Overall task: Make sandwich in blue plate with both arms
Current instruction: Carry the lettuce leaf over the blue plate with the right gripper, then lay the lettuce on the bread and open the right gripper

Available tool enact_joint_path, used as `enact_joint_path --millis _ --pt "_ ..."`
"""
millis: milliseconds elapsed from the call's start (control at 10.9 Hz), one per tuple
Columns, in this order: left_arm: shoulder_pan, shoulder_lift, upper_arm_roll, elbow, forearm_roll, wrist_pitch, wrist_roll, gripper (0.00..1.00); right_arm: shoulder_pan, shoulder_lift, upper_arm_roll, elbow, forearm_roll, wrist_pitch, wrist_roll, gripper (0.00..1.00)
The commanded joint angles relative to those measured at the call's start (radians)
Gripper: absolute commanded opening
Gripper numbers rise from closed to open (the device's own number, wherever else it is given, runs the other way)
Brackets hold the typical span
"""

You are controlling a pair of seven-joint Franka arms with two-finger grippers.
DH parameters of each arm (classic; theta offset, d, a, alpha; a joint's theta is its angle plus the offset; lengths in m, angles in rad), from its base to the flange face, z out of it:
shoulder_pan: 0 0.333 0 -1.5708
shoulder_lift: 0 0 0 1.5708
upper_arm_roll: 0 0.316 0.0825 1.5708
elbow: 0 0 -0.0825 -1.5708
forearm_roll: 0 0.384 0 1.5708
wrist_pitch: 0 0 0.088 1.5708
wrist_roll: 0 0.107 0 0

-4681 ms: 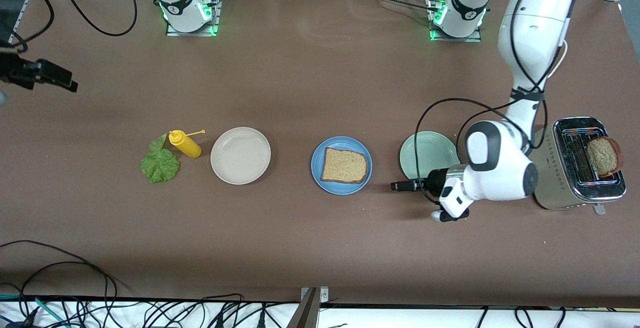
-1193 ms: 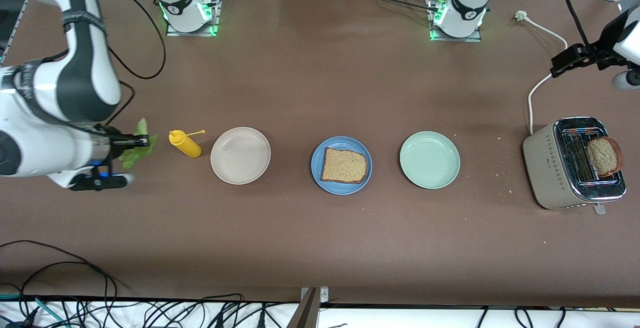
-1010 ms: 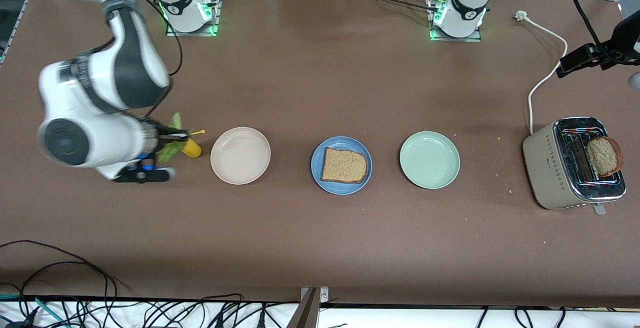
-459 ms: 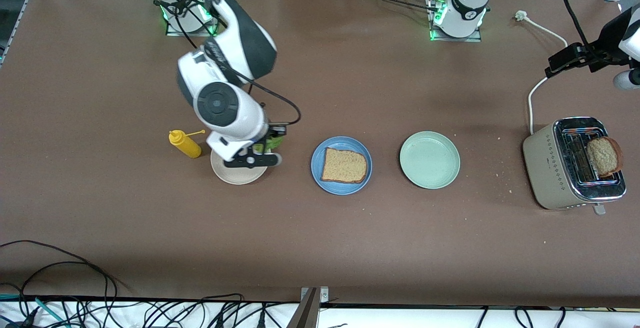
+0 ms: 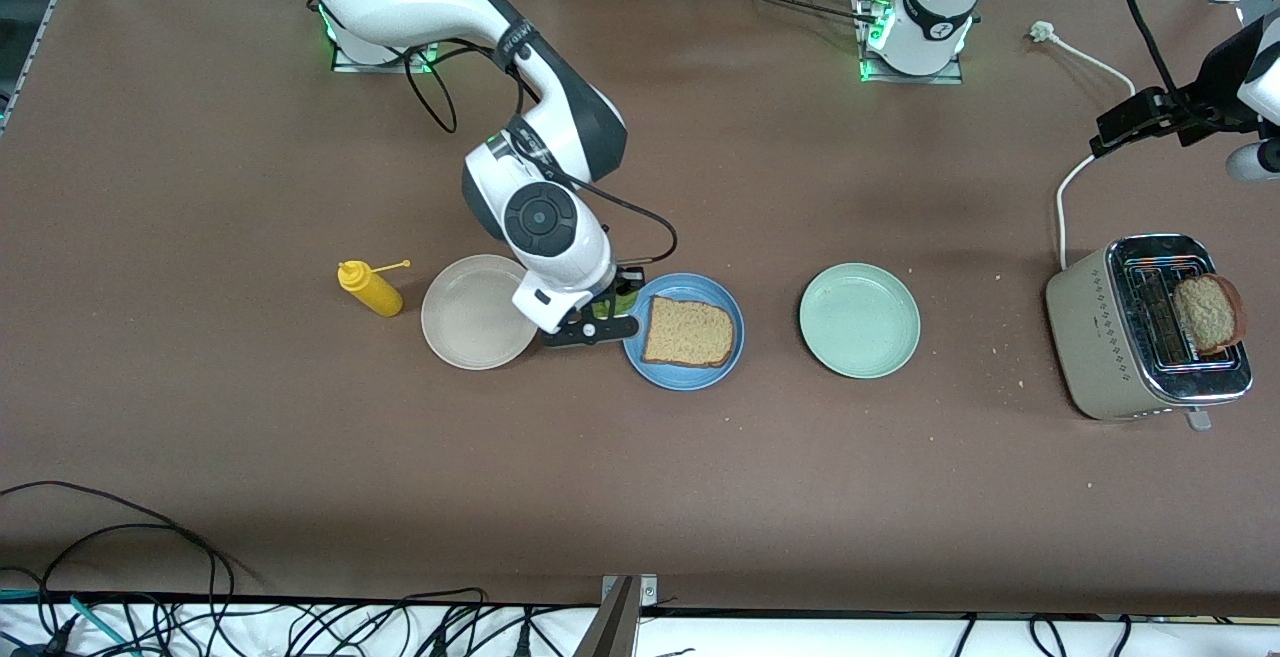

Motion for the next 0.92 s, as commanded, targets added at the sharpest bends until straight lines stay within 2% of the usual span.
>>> enact_joint_path --millis 0,184,459,551,643,734,826 --pt "0.002 0.013 -0.008 0.029 -0.005 -0.006 0.004 1.0 0.028 0.064 0.005 0.022 0.016 0.122 -0.008 0.0" --pt "0.002 0.013 -0.006 0.029 -0.005 -0.004 0.004 1.0 0.048 0.081 0.017 0.022 0.018 0.183 -0.005 0.0" --pt "0.002 0.013 -0.006 0.029 -0.005 -0.003 0.004 1.0 0.069 0.101 0.017 0.022 0.016 0.185 0.005 0.0" --pt "0.002 0.013 -0.006 0.029 -0.005 -0.003 0.004 1.0 0.069 0.104 0.017 0.022 0.016 0.191 0.003 0.29" --pt "0.001 0.013 -0.006 0.029 -0.006 -0.003 0.004 1.0 0.071 0.102 0.017 0.022 0.015 0.19 0.005 0.9" --pt "0.001 0.013 -0.006 0.029 -0.005 -0.003 0.004 1.0 0.069 0.098 0.016 0.022 0.016 0.188 0.0 1.0" --pt "0.002 0.013 -0.005 0.029 -0.006 -0.003 0.004 1.0 0.069 0.095 0.016 0.023 0.016 0.187 -0.001 1.0"
